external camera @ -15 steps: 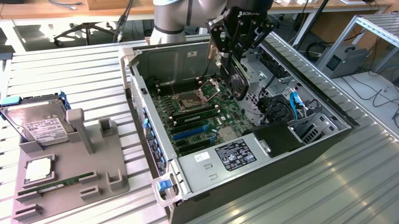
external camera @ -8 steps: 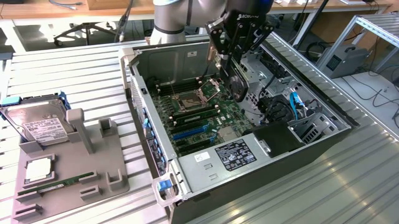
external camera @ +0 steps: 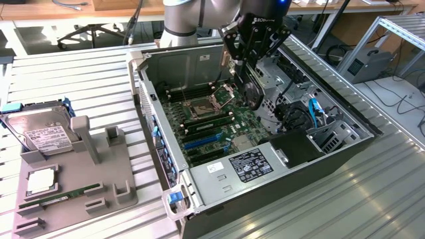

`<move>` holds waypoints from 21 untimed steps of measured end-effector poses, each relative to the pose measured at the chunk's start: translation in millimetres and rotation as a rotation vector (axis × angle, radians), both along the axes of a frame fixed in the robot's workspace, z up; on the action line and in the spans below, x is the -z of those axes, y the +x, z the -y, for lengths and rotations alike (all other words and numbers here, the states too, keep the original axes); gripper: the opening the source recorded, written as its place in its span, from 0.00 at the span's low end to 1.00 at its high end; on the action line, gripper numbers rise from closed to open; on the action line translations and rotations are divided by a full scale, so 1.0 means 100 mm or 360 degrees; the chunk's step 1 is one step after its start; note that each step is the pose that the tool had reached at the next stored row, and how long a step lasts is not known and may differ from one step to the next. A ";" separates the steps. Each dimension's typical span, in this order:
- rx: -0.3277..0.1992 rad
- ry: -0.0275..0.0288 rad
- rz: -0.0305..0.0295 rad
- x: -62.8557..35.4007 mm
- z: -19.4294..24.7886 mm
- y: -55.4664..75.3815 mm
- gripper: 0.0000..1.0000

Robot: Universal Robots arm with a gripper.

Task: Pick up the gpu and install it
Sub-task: 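Pick up the gpu and move the gpu toward the slot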

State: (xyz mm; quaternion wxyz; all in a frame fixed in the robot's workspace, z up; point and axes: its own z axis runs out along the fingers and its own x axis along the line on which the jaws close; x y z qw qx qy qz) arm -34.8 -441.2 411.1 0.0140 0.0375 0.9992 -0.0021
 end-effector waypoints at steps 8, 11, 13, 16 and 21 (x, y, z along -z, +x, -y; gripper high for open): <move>0.0000 -0.00003 0.00001 0.022 -0.016 0.04 0.27; 0.0000 -0.00003 0.00001 0.026 -0.028 0.06 0.27; 0.0000 -0.00005 0.00000 0.030 -0.040 0.07 0.27; 0.0000 -0.00004 0.00000 0.037 -0.058 0.08 0.27; 0.0000 -0.00004 0.00000 0.073 -0.084 0.11 0.27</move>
